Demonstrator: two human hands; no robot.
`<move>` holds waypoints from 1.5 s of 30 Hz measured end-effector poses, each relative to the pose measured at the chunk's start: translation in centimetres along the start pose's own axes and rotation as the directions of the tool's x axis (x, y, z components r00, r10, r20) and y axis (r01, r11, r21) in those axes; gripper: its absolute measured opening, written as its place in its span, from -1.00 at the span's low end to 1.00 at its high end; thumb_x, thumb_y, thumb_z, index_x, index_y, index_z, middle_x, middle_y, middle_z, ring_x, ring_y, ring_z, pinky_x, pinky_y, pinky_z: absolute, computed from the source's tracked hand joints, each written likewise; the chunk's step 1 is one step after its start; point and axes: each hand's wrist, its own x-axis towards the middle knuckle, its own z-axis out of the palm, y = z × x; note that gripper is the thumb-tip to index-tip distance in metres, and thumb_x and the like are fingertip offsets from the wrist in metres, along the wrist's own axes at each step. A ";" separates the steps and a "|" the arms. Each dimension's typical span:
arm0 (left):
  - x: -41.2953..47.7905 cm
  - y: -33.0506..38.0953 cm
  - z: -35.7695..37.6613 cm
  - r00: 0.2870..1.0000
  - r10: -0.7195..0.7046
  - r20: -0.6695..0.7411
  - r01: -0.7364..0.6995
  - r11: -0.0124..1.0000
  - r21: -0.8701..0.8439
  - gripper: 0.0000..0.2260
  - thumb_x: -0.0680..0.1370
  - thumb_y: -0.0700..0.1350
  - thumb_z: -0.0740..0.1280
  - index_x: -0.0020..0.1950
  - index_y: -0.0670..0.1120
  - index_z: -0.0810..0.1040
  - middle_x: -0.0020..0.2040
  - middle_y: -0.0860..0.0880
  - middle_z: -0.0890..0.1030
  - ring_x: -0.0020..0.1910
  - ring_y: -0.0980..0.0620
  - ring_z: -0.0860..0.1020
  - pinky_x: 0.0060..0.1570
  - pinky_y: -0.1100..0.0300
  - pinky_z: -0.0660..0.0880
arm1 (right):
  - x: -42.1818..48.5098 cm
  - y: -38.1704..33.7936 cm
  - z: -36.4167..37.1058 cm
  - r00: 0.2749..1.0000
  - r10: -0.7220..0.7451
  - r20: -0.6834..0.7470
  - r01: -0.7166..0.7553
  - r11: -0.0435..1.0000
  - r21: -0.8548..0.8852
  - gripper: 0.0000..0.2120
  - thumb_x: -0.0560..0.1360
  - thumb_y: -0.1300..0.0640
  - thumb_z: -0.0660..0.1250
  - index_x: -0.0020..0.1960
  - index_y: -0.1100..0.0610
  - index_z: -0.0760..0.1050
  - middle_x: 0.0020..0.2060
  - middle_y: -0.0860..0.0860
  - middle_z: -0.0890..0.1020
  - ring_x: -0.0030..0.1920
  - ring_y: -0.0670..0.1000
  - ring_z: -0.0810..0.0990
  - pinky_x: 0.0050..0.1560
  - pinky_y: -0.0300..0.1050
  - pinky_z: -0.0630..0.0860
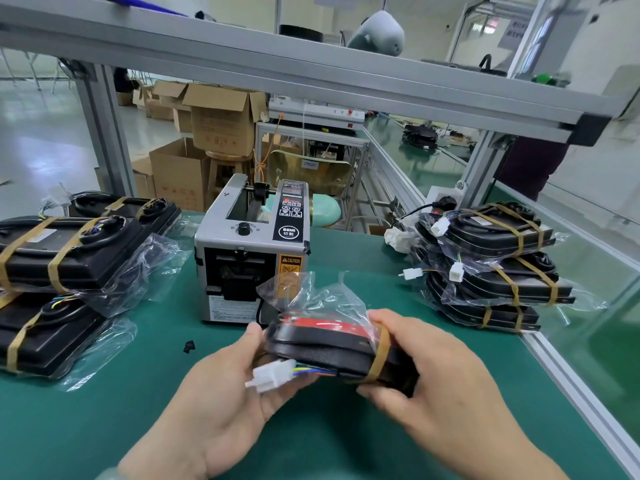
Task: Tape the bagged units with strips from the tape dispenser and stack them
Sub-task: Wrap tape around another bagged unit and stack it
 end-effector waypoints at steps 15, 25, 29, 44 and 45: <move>-0.1 2.6 0.9 0.732 0.660 0.165 -0.458 0.298 0.838 -0.92 0.43 0.01 0.40 -0.20 0.19 0.68 -0.24 0.26 0.65 -0.23 0.33 0.57 -0.20 0.49 0.41 | 1.7 -1.0 -0.5 0.959 0.034 0.281 0.019 0.983 -0.184 0.09 0.38 -0.26 0.36 0.32 -0.23 -0.58 0.31 -0.23 0.38 0.14 -0.01 0.45 0.16 -0.12 0.37; 2.8 2.6 5.6 0.736 0.366 0.569 -0.508 -0.256 0.822 -0.72 0.52 -0.05 0.33 -0.37 0.17 0.43 -0.20 0.12 0.51 -0.11 0.13 0.51 -0.09 0.29 0.38 | 1.0 -0.8 -1.0 0.948 -0.032 0.317 0.083 0.985 -0.150 0.03 0.39 -0.16 0.36 0.37 -0.32 -0.50 0.22 -0.26 0.45 0.12 -0.04 0.49 0.12 -0.12 0.40; 3.4 2.4 5.0 0.814 0.433 0.387 -0.470 0.100 0.877 -0.84 0.43 -0.08 0.47 -0.32 0.11 0.57 -0.35 0.23 0.61 -0.34 0.33 0.52 -0.30 0.51 0.38 | 1.0 -0.6 -1.6 0.933 -0.086 0.349 0.141 0.981 -0.134 -0.22 0.41 -0.08 0.33 0.38 -0.37 -0.14 0.21 -0.22 0.43 0.10 0.00 0.50 0.09 -0.09 0.41; 4.2 5.2 0.2 0.870 0.244 -0.429 -0.143 0.957 0.253 -0.82 0.54 -0.11 0.36 -0.26 -0.11 0.54 -0.56 0.07 0.54 -0.65 0.23 0.43 -0.64 0.44 0.33 | 1.3 -0.4 -1.1 0.931 -0.055 0.361 0.107 0.986 -0.127 -0.35 0.44 -0.15 0.26 0.42 -0.32 0.00 0.24 -0.32 0.33 0.17 -0.11 0.41 0.21 -0.26 0.28; 4.3 5.3 0.2 0.869 0.239 -0.433 -0.145 0.960 0.239 -0.81 0.55 -0.12 0.35 -0.26 -0.11 0.54 -0.56 0.07 0.54 -0.65 0.23 0.43 -0.64 0.44 0.32 | 1.2 -0.4 -1.1 0.930 -0.054 0.363 0.106 0.986 -0.127 -0.34 0.44 -0.15 0.27 0.42 -0.32 0.00 0.23 -0.32 0.33 0.16 -0.09 0.41 0.21 -0.25 0.29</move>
